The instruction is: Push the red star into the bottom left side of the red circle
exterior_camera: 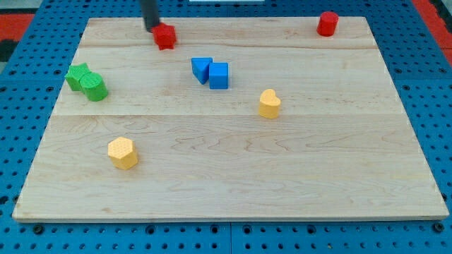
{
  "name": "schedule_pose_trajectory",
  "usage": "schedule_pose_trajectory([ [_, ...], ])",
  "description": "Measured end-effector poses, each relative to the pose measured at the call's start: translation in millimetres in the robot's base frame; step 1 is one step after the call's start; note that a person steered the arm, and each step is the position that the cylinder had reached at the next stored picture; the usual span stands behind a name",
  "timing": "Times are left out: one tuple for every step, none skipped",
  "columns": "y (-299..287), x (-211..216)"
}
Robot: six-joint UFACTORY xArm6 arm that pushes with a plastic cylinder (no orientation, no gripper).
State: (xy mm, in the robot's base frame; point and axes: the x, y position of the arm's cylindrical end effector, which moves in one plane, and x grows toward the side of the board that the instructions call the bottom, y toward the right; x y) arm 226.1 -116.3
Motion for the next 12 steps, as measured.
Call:
schedule_pose_trajectory([
  [-26.5, 14.8],
  [-33.6, 21.4],
  [15.7, 33.4],
  [28.0, 44.1],
  [48.3, 47.8],
  [123.6, 36.3],
  [161.8, 40.0],
  [162.1, 65.8],
  [203.8, 65.2],
  [257.5, 45.7],
  [268.9, 52.4],
  [269.0, 133.3],
])
